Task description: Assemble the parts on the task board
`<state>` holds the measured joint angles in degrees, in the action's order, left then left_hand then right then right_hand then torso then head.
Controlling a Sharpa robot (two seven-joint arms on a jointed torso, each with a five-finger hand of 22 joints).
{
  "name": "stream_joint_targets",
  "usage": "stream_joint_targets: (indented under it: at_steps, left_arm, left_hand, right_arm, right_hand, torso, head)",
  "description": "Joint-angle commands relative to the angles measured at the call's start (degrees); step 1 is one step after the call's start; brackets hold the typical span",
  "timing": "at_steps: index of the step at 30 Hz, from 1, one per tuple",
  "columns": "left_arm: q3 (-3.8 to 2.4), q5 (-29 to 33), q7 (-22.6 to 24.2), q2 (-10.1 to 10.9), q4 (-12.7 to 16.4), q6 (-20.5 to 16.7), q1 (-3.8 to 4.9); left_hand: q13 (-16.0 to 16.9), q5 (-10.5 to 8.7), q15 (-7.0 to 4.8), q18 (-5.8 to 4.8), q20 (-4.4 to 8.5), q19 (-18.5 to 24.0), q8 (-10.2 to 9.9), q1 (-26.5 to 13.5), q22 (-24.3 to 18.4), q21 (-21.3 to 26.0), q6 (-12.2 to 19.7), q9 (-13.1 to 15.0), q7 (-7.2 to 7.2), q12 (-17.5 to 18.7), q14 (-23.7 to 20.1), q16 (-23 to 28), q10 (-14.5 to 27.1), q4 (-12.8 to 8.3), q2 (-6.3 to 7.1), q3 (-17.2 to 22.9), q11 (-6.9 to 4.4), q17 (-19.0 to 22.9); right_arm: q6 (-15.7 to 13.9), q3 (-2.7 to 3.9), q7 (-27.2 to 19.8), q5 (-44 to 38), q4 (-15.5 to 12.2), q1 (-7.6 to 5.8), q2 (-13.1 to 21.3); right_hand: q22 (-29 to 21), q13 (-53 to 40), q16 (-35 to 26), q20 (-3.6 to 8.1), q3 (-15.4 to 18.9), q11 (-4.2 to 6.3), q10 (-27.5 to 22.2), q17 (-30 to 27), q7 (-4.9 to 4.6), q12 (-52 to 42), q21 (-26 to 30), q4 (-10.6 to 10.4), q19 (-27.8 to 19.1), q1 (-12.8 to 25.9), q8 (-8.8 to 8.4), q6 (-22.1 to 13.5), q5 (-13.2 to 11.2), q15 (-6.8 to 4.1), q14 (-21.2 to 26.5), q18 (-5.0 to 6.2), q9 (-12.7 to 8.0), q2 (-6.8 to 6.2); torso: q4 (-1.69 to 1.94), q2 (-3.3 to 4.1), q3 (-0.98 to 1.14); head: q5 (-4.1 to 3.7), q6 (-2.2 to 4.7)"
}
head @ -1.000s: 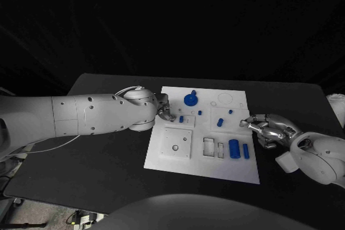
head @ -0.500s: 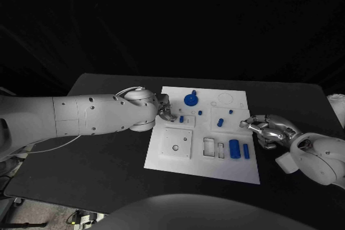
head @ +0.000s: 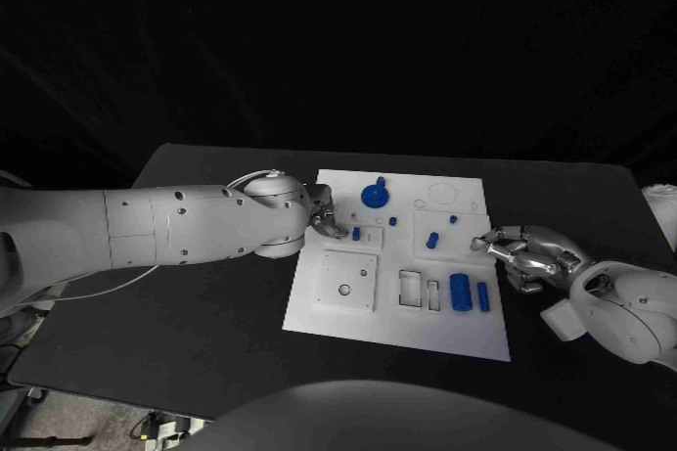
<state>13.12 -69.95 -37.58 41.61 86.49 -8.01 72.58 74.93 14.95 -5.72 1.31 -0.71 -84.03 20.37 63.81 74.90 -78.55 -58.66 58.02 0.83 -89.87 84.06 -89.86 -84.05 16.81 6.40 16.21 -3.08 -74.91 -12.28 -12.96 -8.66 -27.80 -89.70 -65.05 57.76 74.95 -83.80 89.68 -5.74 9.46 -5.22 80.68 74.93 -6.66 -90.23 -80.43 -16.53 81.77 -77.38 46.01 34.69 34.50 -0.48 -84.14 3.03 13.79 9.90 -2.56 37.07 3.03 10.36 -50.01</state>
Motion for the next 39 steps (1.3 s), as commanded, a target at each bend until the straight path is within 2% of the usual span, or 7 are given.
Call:
stream_joint_targets:
  at_steps: [1,10,15,23,39]
  left_arm:
    - [-0.01,-0.2,0.0,-0.1,0.1,1.1,-0.02]
    - [-0.01,-0.1,0.4,0.0,0.1,1.1,-0.03]
    - [-0.01,-0.1,0.9,0.0,0.1,1.2,-0.03]
    - [-0.01,-0.1,1.8,0.1,0.1,1.9,-0.03]
    - [-0.01,0.5,2.7,0.2,0.4,2.5,-0.04]
  left_hand:
    - [15.1,-0.35,0.33,1.12,-0.37,-1.5,-0.4,-0.7,11.9,0.2,0.0,-0.1,0.51,-0.1,5.9,-0.1,-6.0,-0.1,0.04,-0.7,0.53,-15.1]
    - [15.1,-0.61,0.38,1.14,-0.41,-1.4,-0.6,-1.5,11.8,0.4,-0.1,-0.3,0.56,-0.1,5.9,-0.1,-6.0,0.0,-0.11,-1.5,0.58,-15.1]
    - [15.1,-0.51,0.4,1.15,-0.44,-1.4,-0.8,-1.5,11.8,0.4,0.0,-0.4,0.55,-0.1,5.9,-0.1,-6.0,-0.1,0.23,-2.1,0.59,-15.1]
    - [15.1,0.24,0.44,1.18,-0.5,-1.4,-1.3,-0.4,11.8,0.6,0.5,-0.6,0.66,-0.1,5.9,-0.1,-6.0,-0.2,1.07,-3.6,0.66,-15.1]
    - [15.1,0.62,0.51,1.19,-0.55,-1.3,-1.4,1.5,11.8,0.7,1.0,-0.6,0.75,-0.1,5.9,-0.1,-6.0,-0.3,1.06,-4.3,0.72,-15.1]
  right_arm:
    - [0.8,-0.01,-0.3,-0.3,0.0,0.08,-0.1]
    - [0.9,-0.01,-0.3,-0.3,0.1,0.1,-0.2]
    - [0.9,-0.01,-0.2,-0.3,0.2,0.11,-0.2]
    - [0.9,-0.01,-0.2,-0.3,0.2,0.11,-0.3]
    - [0.9,-0.01,-0.2,-0.3,0.2,0.12,-0.2]
  right_hand:
    - [11.0,-6.2,-0.2,-0.04,-0.4,2.64,9.3,13.7,-0.04,0.2,0.4,0.0,-0.5,-0.6,-0.21,0.1,0.2,-0.19,-5.2,0.03,-0.1,0.1]
    - [11.0,-6.2,-0.2,-0.04,-0.4,2.64,9.3,13.7,-0.03,0.2,0.4,0.1,-0.5,-0.7,-0.21,0.1,0.2,-0.19,-5.2,0.03,-0.1,0.09]
    - [11.0,-6.2,-0.2,-0.04,-0.4,2.64,9.3,13.7,-0.03,0.2,0.4,0.1,-0.5,-0.7,-0.21,0.1,0.2,-0.19,-5.2,0.03,-0.1,0.09]
    - [11.0,-6.2,-0.2,-0.04,-0.4,2.64,9.3,13.7,-0.03,0.2,0.4,0.1,-0.5,-0.7,-0.21,0.1,0.2,-0.19,-5.2,0.03,-0.1,0.09]
    - [11.0,-6.2,-0.2,-0.04,-0.4,2.64,9.3,13.7,-0.03,0.2,0.4,0.1,-0.5,-0.7,-0.21,0.1,0.2,-0.19,-5.2,0.03,-0.1,0.09]
  torso:
    - [0.0,0.0,-0.01]
    - [0.0,0.01,0.01]
    - [0.0,0.0,0.0]
    - [0.0,0.0,0.02]
    - [-0.01,0.0,0.0]
  head:
    - [0.02,0.01]
    - [0.12,0.01]
    - [0.12,0.01]
    - [0.03,0.01]
    - [0.05,0.01]
